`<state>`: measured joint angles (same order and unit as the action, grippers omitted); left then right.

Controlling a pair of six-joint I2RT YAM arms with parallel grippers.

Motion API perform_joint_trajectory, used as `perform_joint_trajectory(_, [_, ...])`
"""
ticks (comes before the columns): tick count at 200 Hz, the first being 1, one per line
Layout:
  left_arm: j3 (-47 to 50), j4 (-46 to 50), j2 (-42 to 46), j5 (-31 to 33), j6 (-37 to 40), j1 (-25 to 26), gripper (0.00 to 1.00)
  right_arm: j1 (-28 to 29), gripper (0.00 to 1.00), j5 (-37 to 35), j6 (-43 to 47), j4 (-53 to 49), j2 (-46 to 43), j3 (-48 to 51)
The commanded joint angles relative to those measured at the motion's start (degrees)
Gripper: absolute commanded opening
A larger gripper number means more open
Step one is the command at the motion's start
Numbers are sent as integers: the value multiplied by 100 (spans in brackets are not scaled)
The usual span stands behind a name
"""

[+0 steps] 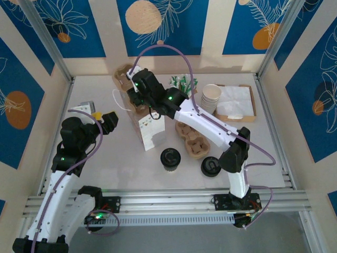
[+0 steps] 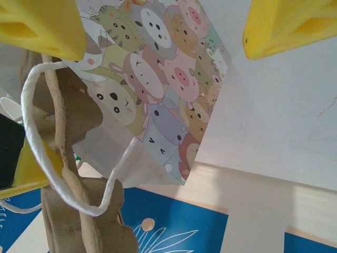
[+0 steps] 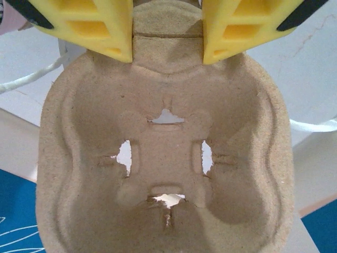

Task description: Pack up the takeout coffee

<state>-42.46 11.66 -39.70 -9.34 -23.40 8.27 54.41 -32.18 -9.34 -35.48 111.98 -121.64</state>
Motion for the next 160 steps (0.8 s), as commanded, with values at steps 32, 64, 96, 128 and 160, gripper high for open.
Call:
perform_joint_trajectory(32, [62, 57, 24, 47, 125, 17, 78, 104, 33, -414, -73, -979, 340, -824])
perform_joint_trajectory(64, [62, 56, 24, 56, 134, 16, 78, 105, 33, -490, -183, -1391, 521, -1065])
perform_joint_trajectory(96, [59, 58, 25, 55, 134, 11, 78, 104, 33, -443, -293, -1770, 708, -1363])
perform_joint_trajectory(128, [62, 64, 6, 56, 134, 16, 78, 100, 33, -359, -389, -2300, 948, -1916])
perform_joint_trajectory(160, [62, 66, 15, 64, 143, 21, 78, 87, 33, -307, -478, -2657, 1062, -2142])
